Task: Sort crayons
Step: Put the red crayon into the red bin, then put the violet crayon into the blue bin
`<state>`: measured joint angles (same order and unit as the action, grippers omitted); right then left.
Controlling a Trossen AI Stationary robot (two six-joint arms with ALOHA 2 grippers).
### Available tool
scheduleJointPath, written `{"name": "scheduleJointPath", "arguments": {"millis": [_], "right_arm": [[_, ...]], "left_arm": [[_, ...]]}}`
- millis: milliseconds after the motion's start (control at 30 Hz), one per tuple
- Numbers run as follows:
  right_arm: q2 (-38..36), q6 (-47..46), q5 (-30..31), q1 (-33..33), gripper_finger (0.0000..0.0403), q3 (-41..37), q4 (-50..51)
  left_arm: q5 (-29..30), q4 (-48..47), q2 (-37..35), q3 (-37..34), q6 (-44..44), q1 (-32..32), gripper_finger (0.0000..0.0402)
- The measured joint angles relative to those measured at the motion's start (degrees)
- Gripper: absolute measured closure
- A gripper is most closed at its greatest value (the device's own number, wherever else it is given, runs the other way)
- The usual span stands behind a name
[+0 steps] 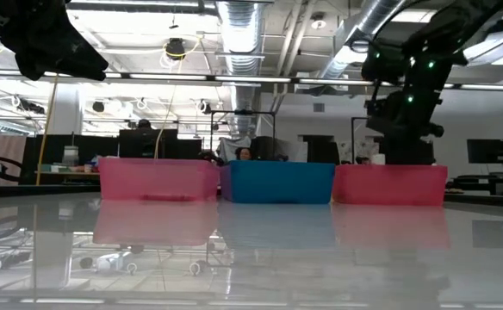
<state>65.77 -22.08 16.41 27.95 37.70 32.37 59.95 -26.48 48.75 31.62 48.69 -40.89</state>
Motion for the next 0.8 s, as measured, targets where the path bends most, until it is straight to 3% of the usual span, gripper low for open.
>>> {"name": "scheduleJointPath", "arguments": {"millis": [400, 800], "right_arm": [[8.68, 3.32, -0.41, 0.71, 0.0391, -0.08, -3.22], [0.67, 4.0, -1.99, 0.65, 0.0293, -0.06, -4.6]], "left_arm": [[-0.01, -0.04, 0.02, 0.0, 0.0, 0.01, 0.0262], [-0.03, -0.17, 0.02, 0.0, 0.04, 0.0, 0.0262]]}}
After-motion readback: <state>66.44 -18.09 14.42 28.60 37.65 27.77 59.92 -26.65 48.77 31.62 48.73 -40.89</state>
